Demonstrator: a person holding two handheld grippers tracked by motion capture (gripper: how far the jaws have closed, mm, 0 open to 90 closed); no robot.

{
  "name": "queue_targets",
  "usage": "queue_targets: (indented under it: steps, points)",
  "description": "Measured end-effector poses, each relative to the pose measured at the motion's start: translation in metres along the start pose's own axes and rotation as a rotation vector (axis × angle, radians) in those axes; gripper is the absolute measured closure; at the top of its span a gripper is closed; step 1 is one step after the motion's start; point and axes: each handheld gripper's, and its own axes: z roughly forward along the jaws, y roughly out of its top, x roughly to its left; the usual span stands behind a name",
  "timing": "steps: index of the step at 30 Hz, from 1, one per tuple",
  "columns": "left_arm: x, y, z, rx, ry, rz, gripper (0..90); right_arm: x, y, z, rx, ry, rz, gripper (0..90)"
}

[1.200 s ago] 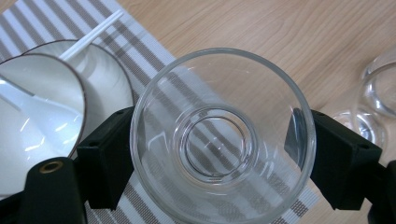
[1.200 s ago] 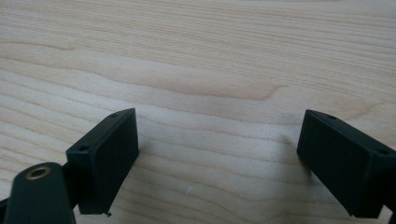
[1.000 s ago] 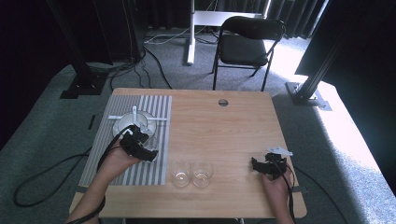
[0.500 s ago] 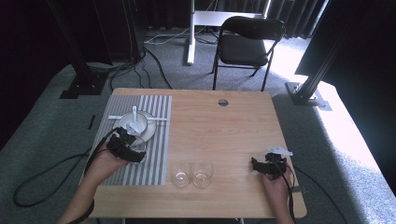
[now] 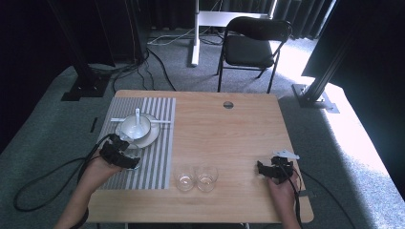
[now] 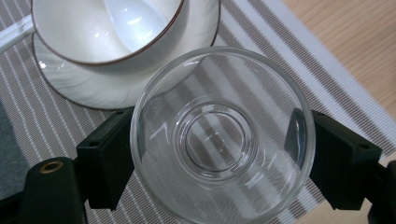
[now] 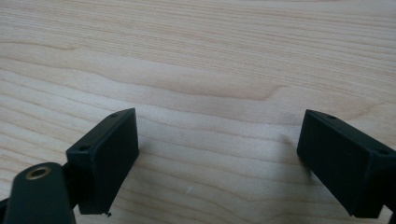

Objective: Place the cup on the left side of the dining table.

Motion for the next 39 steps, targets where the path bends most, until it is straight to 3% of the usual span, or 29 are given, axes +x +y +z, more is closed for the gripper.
queue_targets:
  steps: [11,20,32,39]
  points:
    - [0.015,-0.015,-0.001,0.013,0.030,-0.029,18.6,0.000,0.000,0.000,0.000,0.000,0.001,12.1]
    - [0.022,-0.014,-0.003,0.006,0.047,-0.045,18.6,0.000,0.000,0.000,0.000,0.000,0.001,12.1]
    - [0.020,-0.015,0.008,-0.007,0.023,-0.072,18.6,0.000,0.000,0.000,0.000,0.000,0.001,12.1]
    - [0.014,-0.014,0.016,0.002,0.014,-0.063,18.6,0.000,0.000,0.000,0.000,0.000,0.001,12.1]
